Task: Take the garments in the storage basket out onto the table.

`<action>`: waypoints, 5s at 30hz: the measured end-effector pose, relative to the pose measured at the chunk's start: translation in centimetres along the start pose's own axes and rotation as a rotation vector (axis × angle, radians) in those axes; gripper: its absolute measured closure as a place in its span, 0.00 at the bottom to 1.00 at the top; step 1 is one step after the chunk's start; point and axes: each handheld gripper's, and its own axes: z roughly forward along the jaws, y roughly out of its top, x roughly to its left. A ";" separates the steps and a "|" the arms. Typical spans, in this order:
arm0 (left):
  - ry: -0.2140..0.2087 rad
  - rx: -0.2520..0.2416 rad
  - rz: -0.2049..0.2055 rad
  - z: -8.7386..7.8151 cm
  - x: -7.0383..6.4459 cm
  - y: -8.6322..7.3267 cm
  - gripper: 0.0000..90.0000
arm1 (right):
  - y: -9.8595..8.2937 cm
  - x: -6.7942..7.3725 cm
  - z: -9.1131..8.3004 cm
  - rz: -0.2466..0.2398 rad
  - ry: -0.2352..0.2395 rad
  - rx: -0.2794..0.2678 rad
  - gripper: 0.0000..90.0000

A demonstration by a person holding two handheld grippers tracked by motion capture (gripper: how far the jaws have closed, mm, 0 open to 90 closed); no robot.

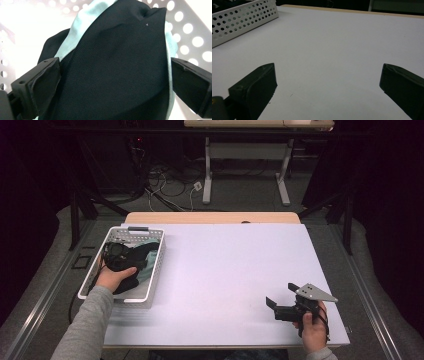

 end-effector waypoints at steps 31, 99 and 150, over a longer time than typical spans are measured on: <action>-0.003 0.038 0.006 -0.2 0.0 -0.2 0.32 | 0.0 -0.1 0.0 0.000 0.002 0.007 0.02; -0.025 -0.148 -0.015 -5.8 -0.9 0.2 0.82 | -0.1 -0.6 0.2 0.023 -0.003 0.019 0.04; -0.089 -0.499 -0.116 -12.8 1.1 -1.5 0.81 | -0.2 -0.6 0.2 0.027 -0.002 0.020 0.05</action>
